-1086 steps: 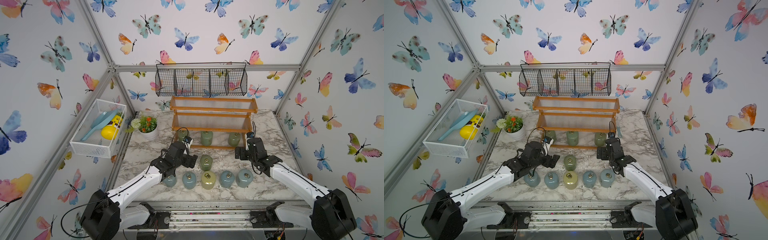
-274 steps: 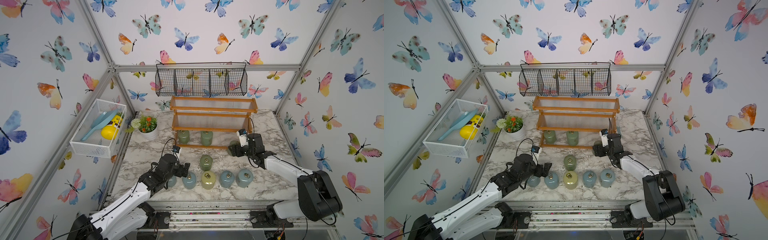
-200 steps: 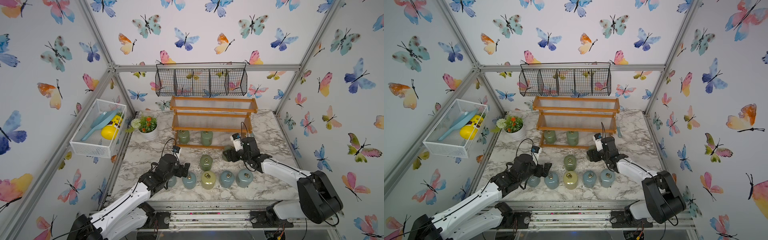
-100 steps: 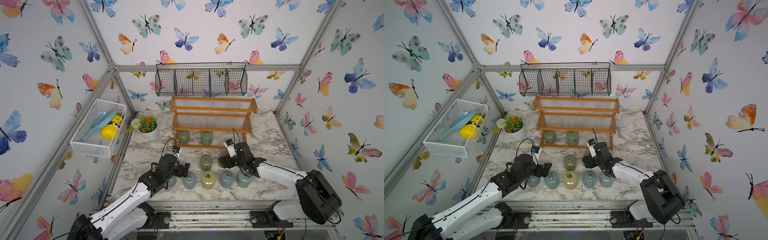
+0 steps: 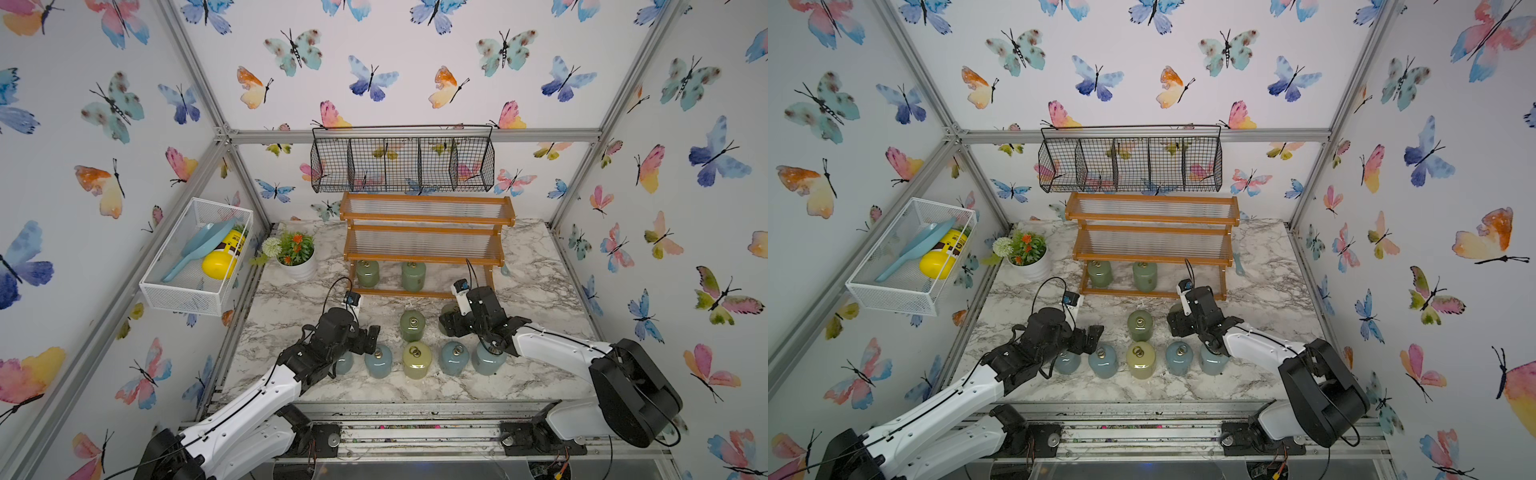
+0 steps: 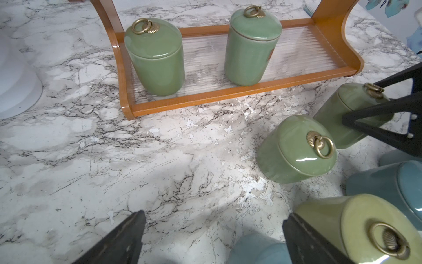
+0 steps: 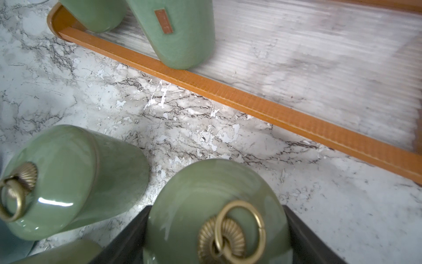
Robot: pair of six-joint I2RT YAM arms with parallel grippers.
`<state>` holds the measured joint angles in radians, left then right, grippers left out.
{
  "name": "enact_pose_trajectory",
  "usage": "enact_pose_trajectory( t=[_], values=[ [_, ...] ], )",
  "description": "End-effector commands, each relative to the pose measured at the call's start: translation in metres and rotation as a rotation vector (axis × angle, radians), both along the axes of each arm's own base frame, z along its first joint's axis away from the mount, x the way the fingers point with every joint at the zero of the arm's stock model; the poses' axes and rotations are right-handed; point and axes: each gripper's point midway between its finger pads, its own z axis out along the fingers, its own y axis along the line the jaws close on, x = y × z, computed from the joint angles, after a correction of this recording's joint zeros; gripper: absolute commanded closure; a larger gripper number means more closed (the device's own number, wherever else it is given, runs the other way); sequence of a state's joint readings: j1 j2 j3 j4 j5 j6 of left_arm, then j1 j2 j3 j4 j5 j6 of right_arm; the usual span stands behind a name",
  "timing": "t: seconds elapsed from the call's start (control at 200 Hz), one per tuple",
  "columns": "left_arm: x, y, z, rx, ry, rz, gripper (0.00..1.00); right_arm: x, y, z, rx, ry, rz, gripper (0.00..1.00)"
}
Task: Remove the tea canisters from the shelf
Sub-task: Place the tea canister at the center of the board.
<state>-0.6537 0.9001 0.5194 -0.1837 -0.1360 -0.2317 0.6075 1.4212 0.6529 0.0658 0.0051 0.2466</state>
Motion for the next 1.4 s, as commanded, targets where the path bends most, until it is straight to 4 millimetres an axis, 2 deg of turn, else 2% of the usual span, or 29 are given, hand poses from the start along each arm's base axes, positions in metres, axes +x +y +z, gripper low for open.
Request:
enact_pose_trajectory(
  t=[0.0,0.41,0.731,1.001,1.261,1.392],
  values=[
    [0.001,0.0,0.002,-0.004,-0.01,-0.004,0.02,-0.002,-0.003,-0.007,-0.008,0.013,-0.025,0.23],
    [0.005,-0.005,0.0,0.001,-0.01,-0.017,0.01,-0.004,-0.007,0.008,-0.006,-0.003,-0.038,0.09],
    [0.013,-0.013,0.015,-0.01,-0.047,-0.036,0.01,0.004,-0.007,0.032,-0.015,-0.031,-0.052,0.01],
    [0.03,-0.028,0.033,0.007,-0.079,-0.072,0.02,0.009,-0.013,0.069,0.007,-0.099,-0.092,0.01],
    [0.043,-0.039,0.042,-0.006,-0.087,-0.08,0.01,0.003,-0.021,0.075,0.003,-0.095,-0.116,0.01],
    [0.051,-0.031,0.048,-0.017,-0.085,-0.033,0.01,0.001,-0.027,0.078,0.001,-0.109,-0.132,0.0]
  ],
)
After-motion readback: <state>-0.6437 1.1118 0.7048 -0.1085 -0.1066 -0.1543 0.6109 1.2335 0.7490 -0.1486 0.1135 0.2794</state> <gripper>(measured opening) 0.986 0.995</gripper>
